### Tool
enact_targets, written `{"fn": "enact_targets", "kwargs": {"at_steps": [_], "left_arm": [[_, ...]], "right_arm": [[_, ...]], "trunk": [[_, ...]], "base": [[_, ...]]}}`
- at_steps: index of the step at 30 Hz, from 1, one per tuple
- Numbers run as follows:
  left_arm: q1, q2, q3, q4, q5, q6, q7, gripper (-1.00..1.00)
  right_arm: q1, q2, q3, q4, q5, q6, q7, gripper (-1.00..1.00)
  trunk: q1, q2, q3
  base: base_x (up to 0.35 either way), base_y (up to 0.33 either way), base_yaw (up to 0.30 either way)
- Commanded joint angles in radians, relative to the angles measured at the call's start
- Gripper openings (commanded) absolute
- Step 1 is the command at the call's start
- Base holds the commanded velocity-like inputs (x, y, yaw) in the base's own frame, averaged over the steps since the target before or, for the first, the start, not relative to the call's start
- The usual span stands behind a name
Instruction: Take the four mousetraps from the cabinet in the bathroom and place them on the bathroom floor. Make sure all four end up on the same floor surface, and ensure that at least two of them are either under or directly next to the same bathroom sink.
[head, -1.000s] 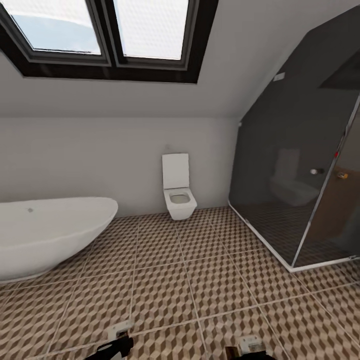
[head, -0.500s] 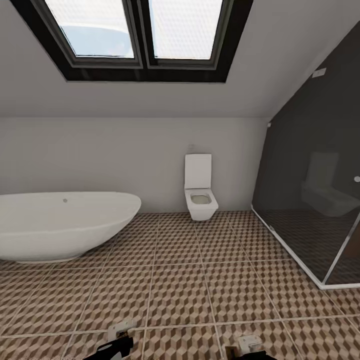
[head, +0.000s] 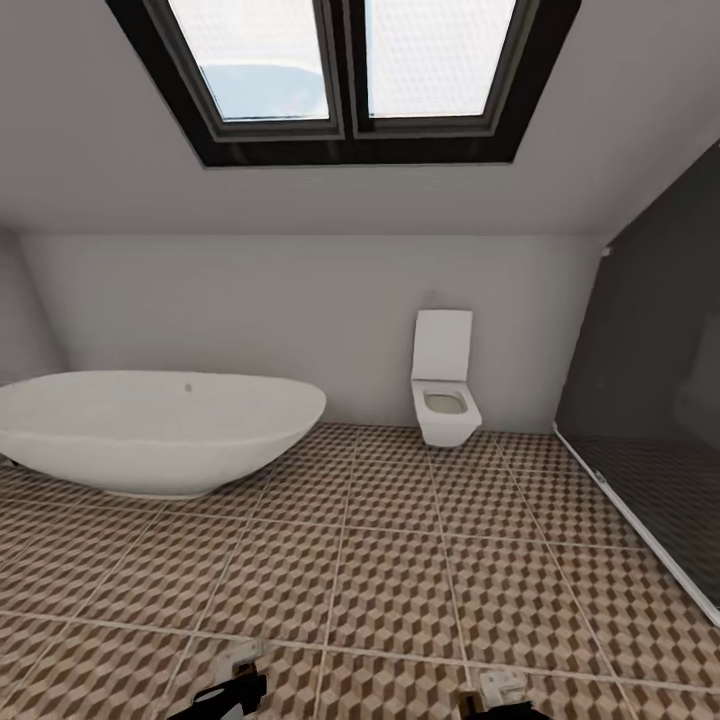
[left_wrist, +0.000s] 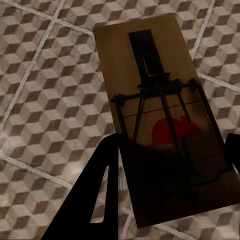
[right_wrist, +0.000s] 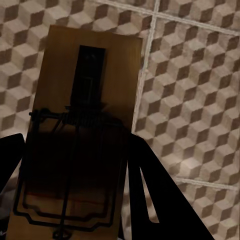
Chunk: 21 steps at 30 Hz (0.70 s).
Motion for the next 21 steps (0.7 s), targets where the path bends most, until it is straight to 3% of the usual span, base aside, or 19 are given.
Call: {"fn": "enact_targets", "kwargs": {"at_steps": [1, 21], "left_arm": [[0.0, 0.0, -0.008, 0.0, 0.006, -0.002, 0.005, -1.0], [0.0, 0.0, -0.008, 0.0, 0.006, -0.002, 0.005, -1.0]], "right_arm": [[-0.001, 0.0, 0.002, 0.001, 0.006, 0.002, -0.004, -1.0], [-0.001, -0.001, 0.001, 0.002, 0.004, 0.001, -0.008, -1.0]], "trunk": [[0.0, -0.001, -0.001], [0.0, -0.001, -0.001]], "base": [[0.0, 0.0, 0.3], [0.0, 0.0, 0.3]]}}
